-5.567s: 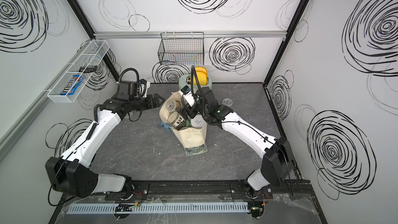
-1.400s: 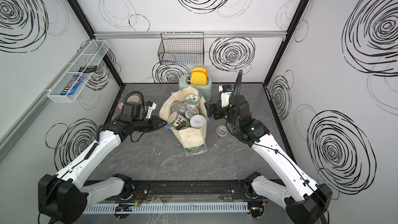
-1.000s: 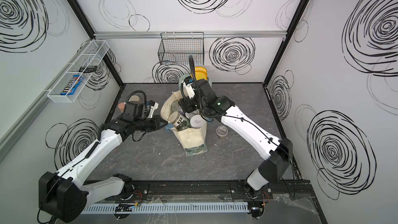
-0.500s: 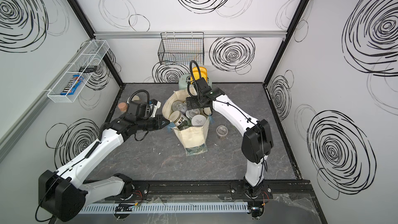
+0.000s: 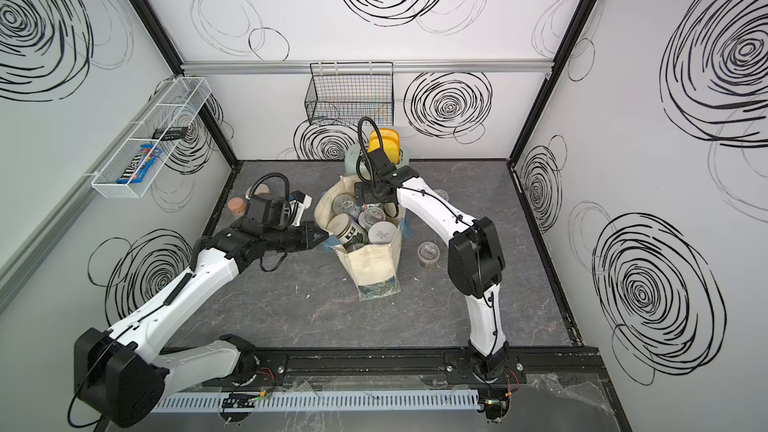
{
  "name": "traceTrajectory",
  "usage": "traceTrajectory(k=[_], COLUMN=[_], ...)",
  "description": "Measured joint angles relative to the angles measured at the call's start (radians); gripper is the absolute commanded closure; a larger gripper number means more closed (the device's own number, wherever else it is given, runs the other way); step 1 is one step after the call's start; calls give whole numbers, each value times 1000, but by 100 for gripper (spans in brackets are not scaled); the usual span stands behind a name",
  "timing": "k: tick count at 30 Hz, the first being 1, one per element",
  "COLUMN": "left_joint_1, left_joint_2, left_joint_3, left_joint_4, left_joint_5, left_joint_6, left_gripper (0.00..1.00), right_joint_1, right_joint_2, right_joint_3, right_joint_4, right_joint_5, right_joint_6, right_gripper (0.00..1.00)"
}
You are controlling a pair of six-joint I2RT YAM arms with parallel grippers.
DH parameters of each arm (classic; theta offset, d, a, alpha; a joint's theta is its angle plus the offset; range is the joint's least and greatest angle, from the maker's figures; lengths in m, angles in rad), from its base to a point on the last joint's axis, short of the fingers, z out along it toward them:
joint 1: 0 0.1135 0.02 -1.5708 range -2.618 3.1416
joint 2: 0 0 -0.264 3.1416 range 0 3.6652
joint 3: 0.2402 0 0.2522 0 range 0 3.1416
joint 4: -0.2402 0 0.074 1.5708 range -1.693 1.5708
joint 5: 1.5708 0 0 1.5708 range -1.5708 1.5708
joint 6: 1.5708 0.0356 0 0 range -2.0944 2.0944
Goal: Take out the seed jars from the canvas bag
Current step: Pick up the seed jar from the canvas bag, then place the seed jar at the center of the board.
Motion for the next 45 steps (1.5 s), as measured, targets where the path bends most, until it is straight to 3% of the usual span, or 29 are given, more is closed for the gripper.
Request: traceTrajectory(k=[4, 11, 16, 21, 25, 28, 32, 40, 45], left_joint_1=[0, 0, 0, 0, 0, 0, 1, 2, 2], left_joint_2=[7, 8, 8, 9, 9, 9, 10, 16, 27], left_joint_3=[7, 12, 14, 14, 14, 14, 14, 18, 30], left_joint_4=[-1, -7, -10, -12, -14, -16, -16, -17, -24], left_joint_5=[2, 2, 0, -3, -5, -6, -7, -8, -8], left_joint_6=[2, 4, 10, 14, 19, 23, 27, 30, 31], left_gripper=[100, 100, 100, 100, 100, 100, 100, 100, 100], right_joint_1=[1, 2, 13, 17, 4, -55, -152, -378, -515], right_joint_2=[39, 80, 51, -132, -410, -576, -661, -645, -563], right_joint_3=[24, 110, 109, -5, -226, -334, -406, -655, -748], right_joint_4=[11, -44, -46, 34, 206, 303, 385, 454, 511], right_joint_5=[19, 33, 28, -7, -52, -96, -100, -106, -44], right_joint_6=[3, 10, 1, -17, -21, -3, 2, -5, -23], right_gripper=[7, 30, 33, 34, 36, 36, 36, 37, 37])
